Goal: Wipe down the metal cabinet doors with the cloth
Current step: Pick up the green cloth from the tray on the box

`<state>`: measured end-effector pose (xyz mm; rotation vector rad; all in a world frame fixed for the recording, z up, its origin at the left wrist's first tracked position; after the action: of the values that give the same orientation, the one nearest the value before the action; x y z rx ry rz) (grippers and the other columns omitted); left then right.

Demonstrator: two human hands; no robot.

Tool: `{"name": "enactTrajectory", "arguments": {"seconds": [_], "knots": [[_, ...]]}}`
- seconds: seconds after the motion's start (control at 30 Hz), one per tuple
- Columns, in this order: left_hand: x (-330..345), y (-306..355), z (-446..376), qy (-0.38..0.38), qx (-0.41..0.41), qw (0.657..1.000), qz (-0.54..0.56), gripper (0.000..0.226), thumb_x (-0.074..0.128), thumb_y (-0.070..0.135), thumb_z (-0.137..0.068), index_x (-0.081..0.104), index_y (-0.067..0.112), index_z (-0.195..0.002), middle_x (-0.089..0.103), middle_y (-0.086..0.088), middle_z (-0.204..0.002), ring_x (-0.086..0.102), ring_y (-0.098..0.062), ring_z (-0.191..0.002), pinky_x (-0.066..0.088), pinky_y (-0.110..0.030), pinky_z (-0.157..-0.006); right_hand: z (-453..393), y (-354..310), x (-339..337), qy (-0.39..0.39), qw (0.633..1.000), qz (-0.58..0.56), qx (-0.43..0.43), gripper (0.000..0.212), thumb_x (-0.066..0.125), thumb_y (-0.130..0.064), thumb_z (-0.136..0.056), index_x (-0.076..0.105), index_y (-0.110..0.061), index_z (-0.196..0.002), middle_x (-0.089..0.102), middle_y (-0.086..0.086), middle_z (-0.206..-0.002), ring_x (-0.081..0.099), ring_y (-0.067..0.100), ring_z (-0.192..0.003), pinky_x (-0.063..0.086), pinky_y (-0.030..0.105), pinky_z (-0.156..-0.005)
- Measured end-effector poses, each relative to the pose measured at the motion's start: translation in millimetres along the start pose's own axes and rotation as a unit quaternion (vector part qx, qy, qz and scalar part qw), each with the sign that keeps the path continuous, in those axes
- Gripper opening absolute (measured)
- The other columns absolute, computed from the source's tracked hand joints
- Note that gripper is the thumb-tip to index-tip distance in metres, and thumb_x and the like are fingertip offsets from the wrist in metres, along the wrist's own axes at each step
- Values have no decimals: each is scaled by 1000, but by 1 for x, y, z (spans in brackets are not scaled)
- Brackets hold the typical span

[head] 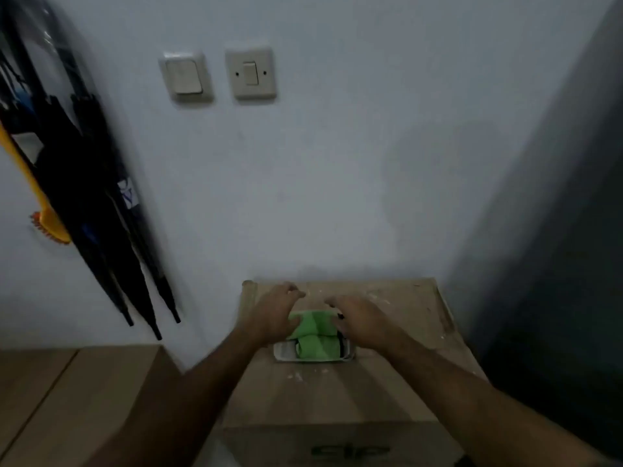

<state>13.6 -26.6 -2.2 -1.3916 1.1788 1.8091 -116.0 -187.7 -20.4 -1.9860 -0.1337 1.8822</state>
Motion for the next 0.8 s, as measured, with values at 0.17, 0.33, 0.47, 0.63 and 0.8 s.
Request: {"name": "enactTrajectory", "arguments": {"seconds": [0.17, 0.33, 0.47, 0.63, 0.8], "knots": [[49, -14, -8, -29, -18, 999, -31, 61, 60, 30, -96, 46, 11, -153, 47, -15, -150, 45, -34, -136, 36, -41, -113, -5, 12, 46, -27, 999, 11, 23, 52, 51, -34, -103, 44, -14, -151, 53, 12, -147, 46, 34, -133, 35, 42, -109], [77, -31, -14, 8, -11, 997, -75, 61, 55, 36, -85, 58, 6, -138, 60, -18, -125, 57, -40, -112, 49, -48, -96, -13, 9, 67, 2, 996, 83, 39, 53, 50, -34, -102, 42, -15, -150, 49, 12, -144, 44, 36, -127, 36, 48, -104], [78, -36, -22, 55, 14, 994, -95, 54, 44, 50, -80, 63, 14, -115, 56, -11, -111, 52, -32, -99, 47, -45, -83, -23, 9, 71, 14, 994, 102, 38, 42, 53, -31, -99, 52, -18, -140, 50, 13, -135, 44, 37, -119, 38, 48, -97], [64, -39, -22, 70, 34, 996, -45, 34, 59, 38, -75, 59, 14, -99, 60, -9, -95, 55, -35, -88, 39, -39, -72, -23, 5, 63, 22, 998, 47, 42, 36, 60, -28, -92, 54, -21, -127, 52, 7, -132, 45, 32, -122, 40, 45, -98], [26, -22, -15, 80, 27, 996, 31, 40, 69, 30, -80, 56, 18, -116, 64, -7, -101, 54, -28, -97, 35, -36, -74, -5, -2, 26, 41, 995, -80, 43, 27, 60, -18, -92, 53, -15, -118, 60, 10, -118, 53, 32, -110, 42, 40, -85]]}}
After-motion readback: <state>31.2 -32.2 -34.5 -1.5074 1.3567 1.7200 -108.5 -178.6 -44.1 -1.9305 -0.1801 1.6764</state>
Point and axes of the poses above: each hand's wrist, its own z-axis away from the middle knuckle, its own x-axis out of the palm, y = z × x, the point moved 3 cm from there along -z, towards the middle knuckle
